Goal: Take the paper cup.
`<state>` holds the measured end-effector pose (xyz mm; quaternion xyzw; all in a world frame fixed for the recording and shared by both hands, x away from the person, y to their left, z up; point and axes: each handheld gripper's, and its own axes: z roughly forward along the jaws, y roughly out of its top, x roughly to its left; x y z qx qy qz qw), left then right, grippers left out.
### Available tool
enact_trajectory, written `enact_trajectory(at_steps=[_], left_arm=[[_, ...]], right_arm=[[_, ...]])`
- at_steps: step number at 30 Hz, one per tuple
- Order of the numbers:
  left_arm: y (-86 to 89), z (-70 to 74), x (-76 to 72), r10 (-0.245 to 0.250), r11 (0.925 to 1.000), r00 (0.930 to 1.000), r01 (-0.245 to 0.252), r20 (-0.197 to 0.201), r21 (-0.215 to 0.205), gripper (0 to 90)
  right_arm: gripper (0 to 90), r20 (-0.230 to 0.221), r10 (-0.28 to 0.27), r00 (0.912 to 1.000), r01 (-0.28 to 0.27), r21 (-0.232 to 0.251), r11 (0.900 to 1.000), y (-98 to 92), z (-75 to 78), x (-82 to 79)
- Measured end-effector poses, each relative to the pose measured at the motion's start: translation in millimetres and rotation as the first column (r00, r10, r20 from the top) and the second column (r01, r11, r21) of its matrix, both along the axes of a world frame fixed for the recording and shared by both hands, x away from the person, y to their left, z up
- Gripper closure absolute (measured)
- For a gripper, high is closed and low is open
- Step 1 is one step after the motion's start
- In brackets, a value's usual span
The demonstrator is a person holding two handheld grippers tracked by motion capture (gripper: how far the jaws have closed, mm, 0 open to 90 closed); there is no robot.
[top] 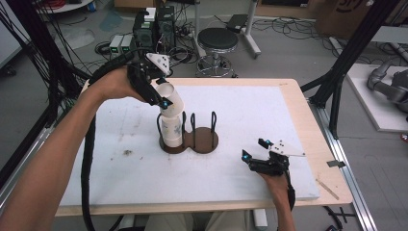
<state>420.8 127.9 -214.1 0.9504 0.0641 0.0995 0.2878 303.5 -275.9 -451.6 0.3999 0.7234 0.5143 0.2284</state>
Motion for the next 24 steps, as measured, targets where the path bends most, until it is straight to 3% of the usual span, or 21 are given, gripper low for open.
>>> enact_trajectory(at_steps=[2, 4, 8, 12, 18, 24], left_arm=[[0.8, 0.8, -1.0, 0.000, 1.0000, 1.0000, 0.000, -0.004, -0.004, 33.4], [3.6, 1.4, -4.6, -0.008, 0.9986, 0.9996, 0.006, -0.027, -0.052, 33.4], [6.6, 2.0, -5.9, -0.009, 0.9982, 0.9998, 0.008, -0.020, -0.059, 33.4], [12.3, 4.8, -10.9, -0.009, 0.9934, 0.9998, 0.008, -0.015, -0.114, 33.4], [17.0, 2.6, -18.9, -0.022, 0.9886, 0.9995, 0.019, -0.023, -0.149, 33.4], [22.1, 2.5, -28.2, -0.023, 0.9836, 0.9997, 0.021, -0.007, -0.179, 33.4]], right_arm=[[15.9, 0.001, 0.000, 1.0000, 0.000, -0.001, 1.000, 0.0, 0.0, 0.0], [15.9, -0.001, -0.001, 1.0000, 0.001, -0.001, 1.000, 0.0, 0.0, 0.0], [15.9, -0.004, 0.000, 1.0000, 0.000, 0.000, 1.000, 0.0, 0.1, 0.0], [15.8, -0.003, -0.004, 1.0000, 0.004, 0.004, 1.000, -0.7, 0.0, 0.3], [15.8, -0.002, -0.016, 0.9999, 0.016, 0.001, 1.000, 0.0, 0.0, -0.1], [15.9, -0.001, -0.019, 0.9998, 0.019, 0.012, 1.000, -1.2, -0.1, -0.1]])
